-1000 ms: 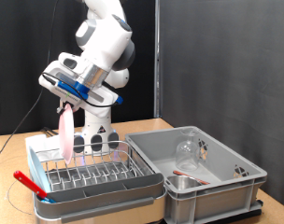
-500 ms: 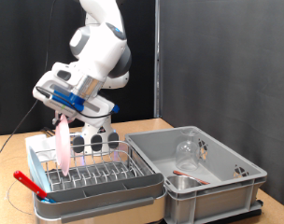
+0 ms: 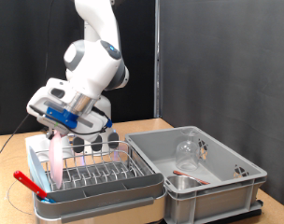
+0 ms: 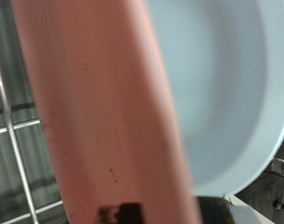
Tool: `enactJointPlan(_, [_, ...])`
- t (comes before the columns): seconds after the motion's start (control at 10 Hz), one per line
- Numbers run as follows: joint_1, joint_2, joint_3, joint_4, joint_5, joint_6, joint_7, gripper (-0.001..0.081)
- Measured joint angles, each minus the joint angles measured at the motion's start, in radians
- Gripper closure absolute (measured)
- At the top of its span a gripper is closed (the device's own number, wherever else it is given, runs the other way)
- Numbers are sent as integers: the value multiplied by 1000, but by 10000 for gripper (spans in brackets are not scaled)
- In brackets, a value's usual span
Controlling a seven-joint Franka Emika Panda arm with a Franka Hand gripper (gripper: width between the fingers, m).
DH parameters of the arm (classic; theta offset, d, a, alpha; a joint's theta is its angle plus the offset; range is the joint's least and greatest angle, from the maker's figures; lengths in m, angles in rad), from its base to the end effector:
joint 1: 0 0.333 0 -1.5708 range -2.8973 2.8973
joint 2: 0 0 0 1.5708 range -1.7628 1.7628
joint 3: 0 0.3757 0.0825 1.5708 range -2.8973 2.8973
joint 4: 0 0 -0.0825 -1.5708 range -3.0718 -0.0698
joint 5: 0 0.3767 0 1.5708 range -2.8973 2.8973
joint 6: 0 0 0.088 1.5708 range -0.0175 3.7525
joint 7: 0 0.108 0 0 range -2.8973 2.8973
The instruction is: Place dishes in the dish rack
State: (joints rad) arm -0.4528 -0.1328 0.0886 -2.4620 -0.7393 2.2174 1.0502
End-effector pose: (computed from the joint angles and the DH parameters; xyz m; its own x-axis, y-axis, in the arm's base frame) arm 0.4067 -0.1784 0.4063 0.6317 -0.7075 0.3167 -0.7572 -0.4756 0.4478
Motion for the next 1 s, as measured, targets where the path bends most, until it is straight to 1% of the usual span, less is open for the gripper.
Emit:
enactJointPlan(0.2, [-4,30,-4,-4,-2,28,2,765])
enactJointPlan(0.5, [-4,50,-8,-19,-3,64,1,765])
enactJointPlan(0.8, [-5,50,-11,-20,-3,64,1,765])
enactJointPlan(1.0, [-7,61,-18,-32,-2,60,1,753])
